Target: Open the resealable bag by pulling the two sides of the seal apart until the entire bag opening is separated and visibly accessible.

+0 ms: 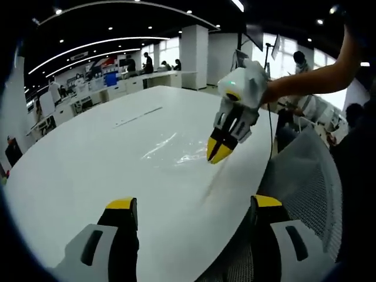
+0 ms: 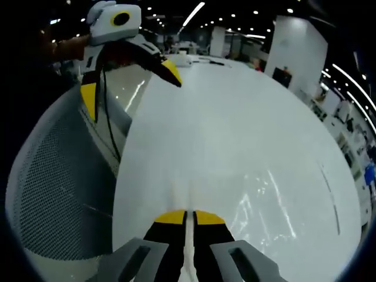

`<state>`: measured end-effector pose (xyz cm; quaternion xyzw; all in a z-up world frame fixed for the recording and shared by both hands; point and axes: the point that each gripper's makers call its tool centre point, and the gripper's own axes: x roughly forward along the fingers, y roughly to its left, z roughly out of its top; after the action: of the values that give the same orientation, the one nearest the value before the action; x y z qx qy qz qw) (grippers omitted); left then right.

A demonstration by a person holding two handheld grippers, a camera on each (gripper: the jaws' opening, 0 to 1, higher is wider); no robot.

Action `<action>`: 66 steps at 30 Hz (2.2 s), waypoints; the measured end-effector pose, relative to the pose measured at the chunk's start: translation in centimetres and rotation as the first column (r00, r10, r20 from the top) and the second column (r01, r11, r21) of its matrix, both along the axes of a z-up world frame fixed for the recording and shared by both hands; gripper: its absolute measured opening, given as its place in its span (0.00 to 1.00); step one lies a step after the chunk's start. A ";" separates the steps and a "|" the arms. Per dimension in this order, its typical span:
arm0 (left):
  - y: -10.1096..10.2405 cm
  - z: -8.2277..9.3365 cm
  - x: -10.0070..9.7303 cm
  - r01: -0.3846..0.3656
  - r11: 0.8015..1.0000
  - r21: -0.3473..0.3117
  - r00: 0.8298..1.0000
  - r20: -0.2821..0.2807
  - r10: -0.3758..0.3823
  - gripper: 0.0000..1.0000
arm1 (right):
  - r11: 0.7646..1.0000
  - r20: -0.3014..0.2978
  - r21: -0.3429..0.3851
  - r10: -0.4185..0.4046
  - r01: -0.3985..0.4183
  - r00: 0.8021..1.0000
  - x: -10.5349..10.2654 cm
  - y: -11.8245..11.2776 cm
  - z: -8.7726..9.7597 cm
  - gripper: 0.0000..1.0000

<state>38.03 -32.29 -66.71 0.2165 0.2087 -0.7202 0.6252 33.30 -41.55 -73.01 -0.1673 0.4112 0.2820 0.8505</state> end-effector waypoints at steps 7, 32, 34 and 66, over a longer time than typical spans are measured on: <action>-0.9 -0.5 -0.3 0.033 0.999 0.021 0.999 0.032 -0.033 0.76 | 0.999 -0.022 0.022 0.026 -0.025 0.999 -0.7 1.6 -0.1 0.00; -1.8 -3.8 -2.0 0.309 0.915 0.260 0.813 0.427 -0.396 0.68 | 0.995 -0.018 0.060 0.081 -0.080 0.997 -1.1 5.1 0.6 0.00; -1.8 -4.1 -2.6 0.339 0.901 0.272 0.793 0.433 -0.429 0.67 | 0.994 -0.019 0.068 0.085 -0.084 0.996 -1.2 5.4 0.6 0.00; -1.9 -5.8 -5.9 0.477 0.831 0.285 0.708 0.436 -0.556 0.02 | 0.983 -0.017 0.101 0.154 -0.152 0.988 -1.5 8.8 0.6 0.00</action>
<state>32.17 -34.21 -72.54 0.4924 0.0239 -0.7665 0.4116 31.78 -32.79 -72.40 -0.1524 0.3932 0.3685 0.8285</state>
